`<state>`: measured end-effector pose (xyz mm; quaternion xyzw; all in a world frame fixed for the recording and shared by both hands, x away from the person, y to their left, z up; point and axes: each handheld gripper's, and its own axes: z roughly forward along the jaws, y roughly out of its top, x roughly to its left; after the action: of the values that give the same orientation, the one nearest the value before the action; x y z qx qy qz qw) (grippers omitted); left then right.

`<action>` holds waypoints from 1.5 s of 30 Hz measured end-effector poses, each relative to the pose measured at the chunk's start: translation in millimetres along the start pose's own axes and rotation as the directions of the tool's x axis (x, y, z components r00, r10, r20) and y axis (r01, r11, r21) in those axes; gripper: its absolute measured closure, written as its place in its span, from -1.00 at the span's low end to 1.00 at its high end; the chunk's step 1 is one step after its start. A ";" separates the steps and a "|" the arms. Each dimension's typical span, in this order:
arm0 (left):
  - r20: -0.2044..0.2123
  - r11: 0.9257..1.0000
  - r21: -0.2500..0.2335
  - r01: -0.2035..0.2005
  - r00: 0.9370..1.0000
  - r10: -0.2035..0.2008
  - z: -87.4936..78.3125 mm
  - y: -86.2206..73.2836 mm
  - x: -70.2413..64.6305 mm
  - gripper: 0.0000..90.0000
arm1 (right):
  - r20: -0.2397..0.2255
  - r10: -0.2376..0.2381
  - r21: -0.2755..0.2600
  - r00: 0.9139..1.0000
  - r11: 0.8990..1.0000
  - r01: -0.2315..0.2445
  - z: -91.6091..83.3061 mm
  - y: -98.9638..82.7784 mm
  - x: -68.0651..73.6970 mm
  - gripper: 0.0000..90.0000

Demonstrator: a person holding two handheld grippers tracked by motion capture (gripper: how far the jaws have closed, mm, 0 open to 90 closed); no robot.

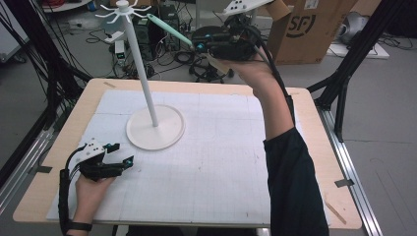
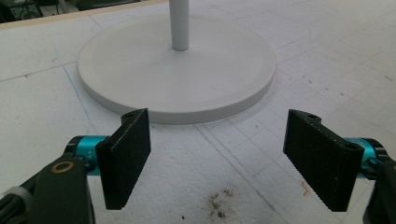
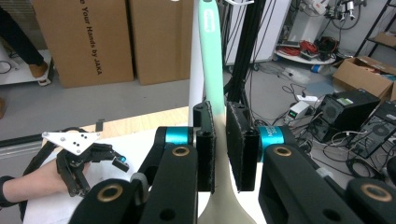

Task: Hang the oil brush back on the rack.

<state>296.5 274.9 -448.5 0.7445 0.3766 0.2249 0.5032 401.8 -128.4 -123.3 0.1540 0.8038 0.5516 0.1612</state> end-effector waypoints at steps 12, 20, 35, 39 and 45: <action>0.001 1.000 -0.002 0.000 1.000 0.000 0.1 -0.1 -0.2 -0.47 | 0.005 0.006 0.002 1.000 1.000 -0.006 5.4 1.2 -3.0 0.84; 0.000 1.000 -0.002 0.000 1.000 0.000 0.1 -0.1 -0.3 -0.47 | 0.000 0.003 0.003 1.000 1.000 -0.003 9.8 0.9 -2.1 0.84; 0.000 1.000 -0.002 -0.002 1.000 0.002 0.0 -0.1 -0.5 -0.47 | -0.010 0.005 0.024 1.000 1.000 -0.005 19.4 -1.1 -1.0 0.84; -0.001 1.000 0.000 -0.005 1.000 0.005 -0.1 -0.1 -0.3 -0.47 | -0.014 0.008 0.033 1.000 0.999 -0.007 23.7 -3.1 -0.6 0.83; -0.001 1.000 -0.001 -0.005 1.000 0.005 -0.1 -0.1 -0.3 -0.47 | -0.017 0.006 0.052 1.000 0.999 -0.005 30.9 -4.1 1.6 0.83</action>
<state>296.2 274.7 -448.6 0.7453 0.3748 0.2267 0.5027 413.3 -103.3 -137.8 0.1555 0.8187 0.5323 0.1489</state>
